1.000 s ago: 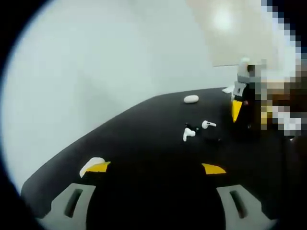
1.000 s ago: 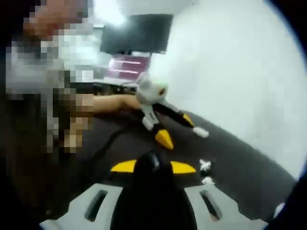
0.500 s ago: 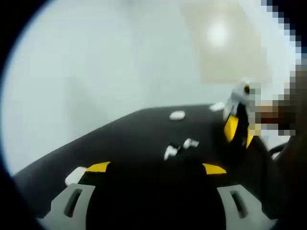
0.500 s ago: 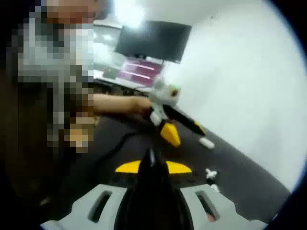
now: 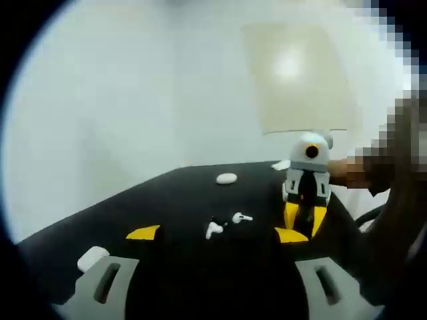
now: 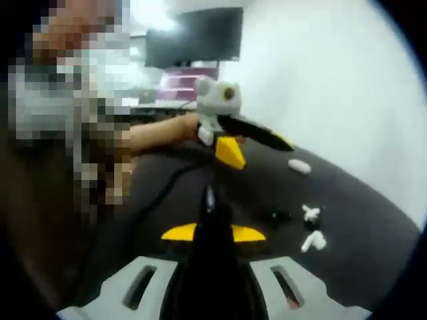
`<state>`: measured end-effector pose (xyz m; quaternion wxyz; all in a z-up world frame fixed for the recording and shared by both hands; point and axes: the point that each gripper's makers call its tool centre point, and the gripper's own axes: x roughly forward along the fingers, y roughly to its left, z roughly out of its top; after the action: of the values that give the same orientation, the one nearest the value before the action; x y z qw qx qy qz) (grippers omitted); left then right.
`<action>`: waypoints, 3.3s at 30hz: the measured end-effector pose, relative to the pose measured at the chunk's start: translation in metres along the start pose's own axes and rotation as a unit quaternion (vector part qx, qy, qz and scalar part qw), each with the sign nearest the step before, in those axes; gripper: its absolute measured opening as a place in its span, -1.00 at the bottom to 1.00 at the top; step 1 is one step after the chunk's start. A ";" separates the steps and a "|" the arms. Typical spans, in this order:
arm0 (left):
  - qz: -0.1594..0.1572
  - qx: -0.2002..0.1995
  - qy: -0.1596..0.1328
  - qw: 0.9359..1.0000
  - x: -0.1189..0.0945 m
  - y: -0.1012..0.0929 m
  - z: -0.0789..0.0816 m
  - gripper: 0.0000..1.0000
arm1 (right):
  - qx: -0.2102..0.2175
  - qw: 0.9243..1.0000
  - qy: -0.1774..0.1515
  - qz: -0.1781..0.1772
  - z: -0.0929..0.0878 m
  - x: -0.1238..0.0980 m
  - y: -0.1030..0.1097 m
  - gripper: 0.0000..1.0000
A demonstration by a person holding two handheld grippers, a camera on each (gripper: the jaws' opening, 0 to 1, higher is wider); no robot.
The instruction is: Pick up three earphones and place each one into its charging case using tactile feedback, ensure that each earphone is properly inserted and securely positioned inside the case.
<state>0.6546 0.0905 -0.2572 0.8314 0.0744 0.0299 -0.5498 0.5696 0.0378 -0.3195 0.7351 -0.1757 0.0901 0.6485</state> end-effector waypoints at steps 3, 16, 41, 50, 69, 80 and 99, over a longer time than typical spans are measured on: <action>-0.054 -0.039 -0.053 0.996 0.000 -0.027 0.024 0.24 | 0.021 1.000 0.015 0.018 0.000 0.002 -0.004 -0.62; -0.120 -0.043 0.008 0.992 0.019 -0.084 0.011 -0.32 | 0.020 0.999 -0.027 0.009 0.002 0.007 -0.007 -0.62; -0.160 -0.127 0.090 0.975 0.024 -0.106 -0.021 -0.69 | -0.092 0.995 -0.042 -0.014 0.007 0.006 -0.001 -0.63; -0.166 -0.157 0.082 0.970 0.023 -0.105 -0.018 -0.71 | -0.115 0.992 -0.046 -0.020 0.009 0.007 -0.001 -0.64; 0.027 -0.088 -0.055 0.994 -0.010 -0.005 0.032 -0.56 | -0.068 0.997 -0.035 -0.012 0.006 0.004 0.000 -0.63; 0.046 0.088 0.067 0.993 0.027 -0.011 -0.022 -0.38 | -0.048 0.998 -0.033 0.017 0.005 0.002 0.009 -0.63; 0.008 0.067 0.107 0.992 0.050 -0.028 -0.048 -0.72 | -0.061 0.997 -0.036 0.015 0.007 0.001 0.010 -0.63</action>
<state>0.6500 0.0418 -0.3142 0.8212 0.1880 0.0811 -0.5327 0.5592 0.0425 -0.3151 0.7162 -0.1951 0.0268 0.6696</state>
